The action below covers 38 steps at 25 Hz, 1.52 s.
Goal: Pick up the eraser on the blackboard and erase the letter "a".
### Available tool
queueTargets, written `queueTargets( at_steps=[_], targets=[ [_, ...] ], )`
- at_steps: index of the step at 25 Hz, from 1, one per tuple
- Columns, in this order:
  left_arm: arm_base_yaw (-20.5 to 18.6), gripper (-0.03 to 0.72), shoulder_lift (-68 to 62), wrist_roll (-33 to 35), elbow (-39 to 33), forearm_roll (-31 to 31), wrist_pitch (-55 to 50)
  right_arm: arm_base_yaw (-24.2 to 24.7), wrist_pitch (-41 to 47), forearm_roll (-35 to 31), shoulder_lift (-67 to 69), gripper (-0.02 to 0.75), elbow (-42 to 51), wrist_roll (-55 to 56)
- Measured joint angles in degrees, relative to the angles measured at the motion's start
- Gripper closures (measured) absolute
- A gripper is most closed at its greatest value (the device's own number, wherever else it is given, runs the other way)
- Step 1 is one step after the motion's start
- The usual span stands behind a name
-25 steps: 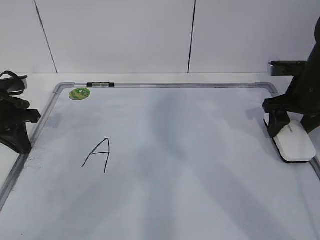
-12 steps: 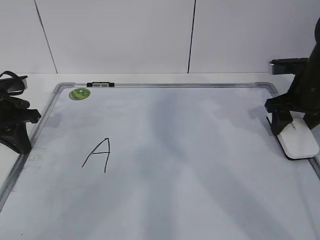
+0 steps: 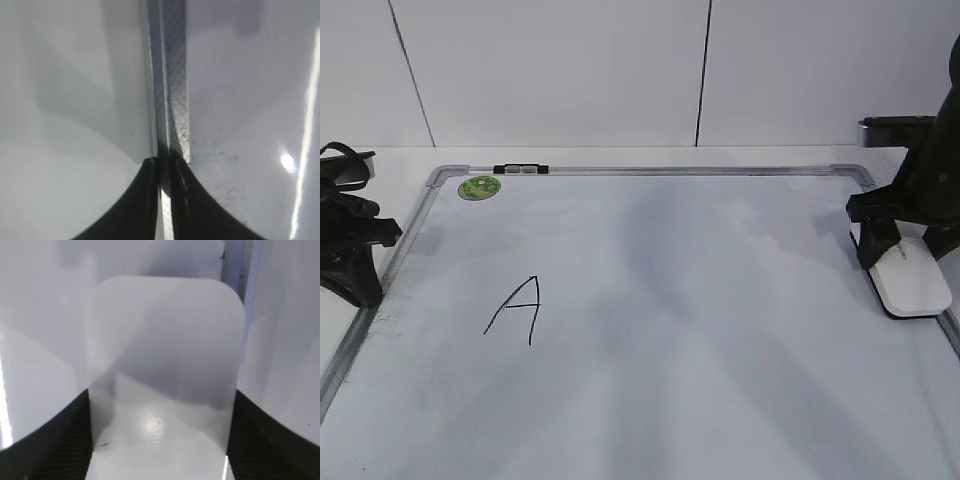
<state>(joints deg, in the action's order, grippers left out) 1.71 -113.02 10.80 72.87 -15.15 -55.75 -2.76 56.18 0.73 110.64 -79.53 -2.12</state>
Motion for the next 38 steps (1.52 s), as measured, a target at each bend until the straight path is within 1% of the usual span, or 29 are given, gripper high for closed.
queueTargets(
  at_steps=[7,13,20,24,29,33,36,38],
  targets=[
    [0.0,0.657,0.0,0.0,0.0,0.0,0.0,0.0,-0.8,0.0,0.2,0.167,0.0,0.2],
    [0.0,0.657,0.0,0.0,0.0,0.0,0.0,0.0,-1.2,0.0,0.6,0.125,0.0,0.5],
    [0.0,0.657,0.0,0.0,0.0,0.0,0.0,0.0,-2.1,0.0,0.6,0.118,-0.2,0.5],
    [0.0,0.656,0.0,0.0,0.0,0.0,0.0,0.0,0.7,0.6,0.3,0.117,-3.5,0.6],
    [0.0,0.656,0.0,0.0,0.0,0.0,0.0,0.0,8.1,2.5,-1.3,0.125,-8.8,0.6],
    [0.0,0.649,0.0,0.0,0.0,0.0,0.0,0.0,12.7,2.8,-2.2,0.136,-10.0,0.6],
    [0.0,0.624,-0.1,0.4,0.4,0.6,-0.1,0.0,13.5,2.8,-2.2,0.140,-10.0,0.6],
    [0.0,0.579,-0.6,0.6,1.2,1.5,-0.3,0.0,13.6,2.8,-2.2,0.141,-10.0,0.6]
  ],
)
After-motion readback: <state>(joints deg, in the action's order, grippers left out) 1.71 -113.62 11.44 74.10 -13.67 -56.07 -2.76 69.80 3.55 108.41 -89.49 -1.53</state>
